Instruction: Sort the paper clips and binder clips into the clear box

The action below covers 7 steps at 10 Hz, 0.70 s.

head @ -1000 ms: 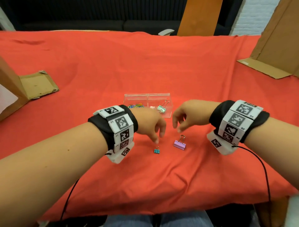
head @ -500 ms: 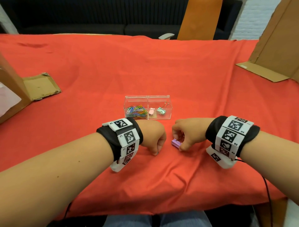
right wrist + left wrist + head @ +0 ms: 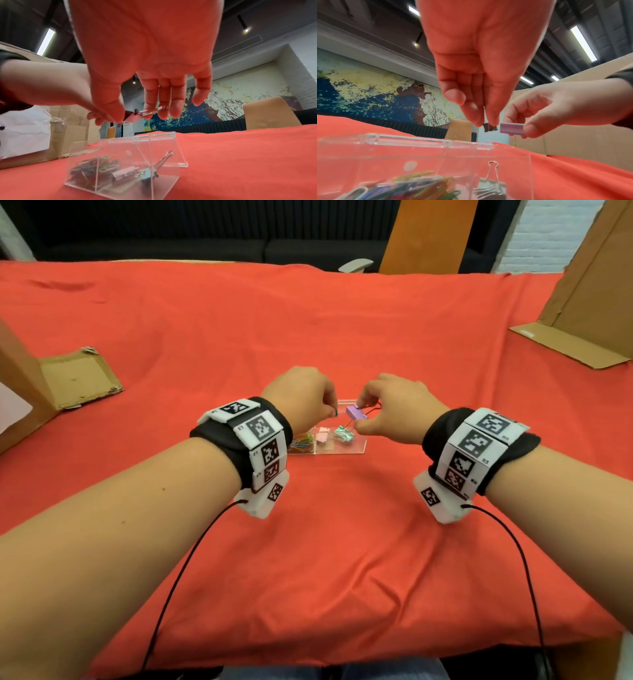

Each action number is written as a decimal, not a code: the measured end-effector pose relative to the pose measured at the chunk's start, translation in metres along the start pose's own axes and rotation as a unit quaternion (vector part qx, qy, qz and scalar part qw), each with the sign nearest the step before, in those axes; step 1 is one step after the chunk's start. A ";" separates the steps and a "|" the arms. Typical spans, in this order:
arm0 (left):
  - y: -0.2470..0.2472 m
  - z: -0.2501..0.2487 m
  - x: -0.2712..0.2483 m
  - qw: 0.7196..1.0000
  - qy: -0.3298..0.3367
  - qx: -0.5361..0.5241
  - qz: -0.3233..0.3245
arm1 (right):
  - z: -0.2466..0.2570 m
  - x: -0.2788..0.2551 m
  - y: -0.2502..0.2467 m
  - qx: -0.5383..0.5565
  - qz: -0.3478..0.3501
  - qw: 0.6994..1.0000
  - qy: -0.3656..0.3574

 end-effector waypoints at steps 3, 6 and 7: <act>0.032 0.006 0.022 0.998 -0.024 0.036 0.035 | 0.002 0.017 0.026 -0.029 0.062 0.997 0.023; -0.004 -0.003 -0.015 0.999 -0.009 0.029 0.010 | 0.022 -0.015 -0.004 -0.022 0.054 0.998 -0.005; -0.009 -0.004 -0.054 0.998 0.016 0.040 0.048 | 0.035 -0.051 -0.008 -0.015 0.126 0.992 -0.029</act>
Point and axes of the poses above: each hand's wrist, its own x-axis towards the middle knuckle, its own y-axis out of the palm, z = x × y, the point moved 8 cm from there along x, towards the middle knuckle, and after that the axes turned 12 degrees about -y, right-handed, at the moved point
